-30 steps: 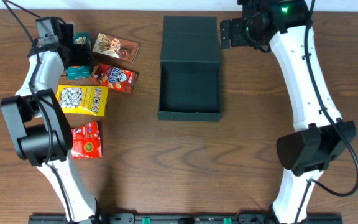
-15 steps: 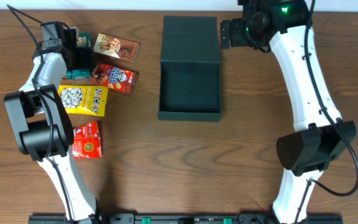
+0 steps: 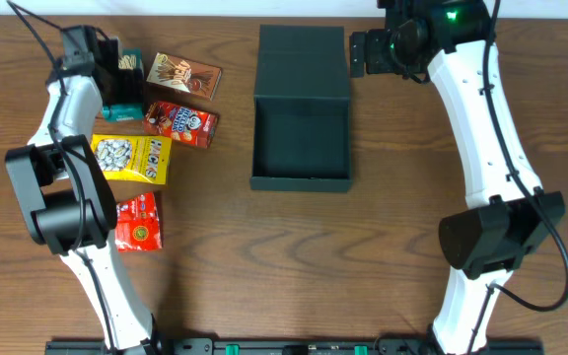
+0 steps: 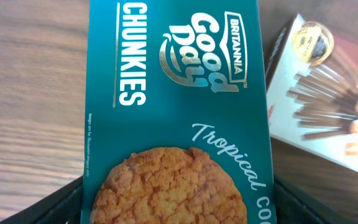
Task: Pack container
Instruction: 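Grasp the teal Chunkies box with the left gripper and lift, then carry the teal box into the black box and release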
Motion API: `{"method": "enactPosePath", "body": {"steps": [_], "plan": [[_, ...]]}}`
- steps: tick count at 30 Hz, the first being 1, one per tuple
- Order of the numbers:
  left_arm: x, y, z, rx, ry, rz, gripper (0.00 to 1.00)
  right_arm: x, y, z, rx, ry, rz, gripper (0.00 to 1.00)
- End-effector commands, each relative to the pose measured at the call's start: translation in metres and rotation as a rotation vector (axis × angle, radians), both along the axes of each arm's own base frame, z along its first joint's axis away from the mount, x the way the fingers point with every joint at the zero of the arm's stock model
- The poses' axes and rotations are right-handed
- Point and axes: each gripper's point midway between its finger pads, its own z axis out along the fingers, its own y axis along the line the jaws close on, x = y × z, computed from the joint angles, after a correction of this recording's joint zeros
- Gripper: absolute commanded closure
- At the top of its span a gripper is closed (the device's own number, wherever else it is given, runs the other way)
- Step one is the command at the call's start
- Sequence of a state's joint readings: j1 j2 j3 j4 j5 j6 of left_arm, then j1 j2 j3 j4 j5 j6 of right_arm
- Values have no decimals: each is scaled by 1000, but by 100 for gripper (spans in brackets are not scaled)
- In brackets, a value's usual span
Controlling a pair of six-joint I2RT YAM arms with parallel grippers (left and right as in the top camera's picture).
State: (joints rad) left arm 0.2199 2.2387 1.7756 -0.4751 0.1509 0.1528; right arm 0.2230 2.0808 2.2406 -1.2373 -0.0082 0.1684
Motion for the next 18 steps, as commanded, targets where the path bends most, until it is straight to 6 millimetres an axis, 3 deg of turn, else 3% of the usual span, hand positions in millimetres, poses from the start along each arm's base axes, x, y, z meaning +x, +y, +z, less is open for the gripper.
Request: {"method": "enactPosePath", "body": {"steps": [1, 6, 12, 14, 18], "plan": [[16, 1, 32, 3, -52, 4, 20, 1, 0, 0, 4, 0, -9, 1], [14, -23, 56, -2, -12, -36, 28, 4, -13, 1, -4, -5, -39, 1], [1, -75, 81, -11, 59, -124, 35, 6, -60, -2, 1, 19, -130, 1], [-6, -107, 96, -10, 69, -181, 36, 3, -90, -5, 0, 44, -190, 1], [-17, -167, 118, -12, 47, -282, 36, -2, -129, -7, -1, 67, -272, 1]]}}
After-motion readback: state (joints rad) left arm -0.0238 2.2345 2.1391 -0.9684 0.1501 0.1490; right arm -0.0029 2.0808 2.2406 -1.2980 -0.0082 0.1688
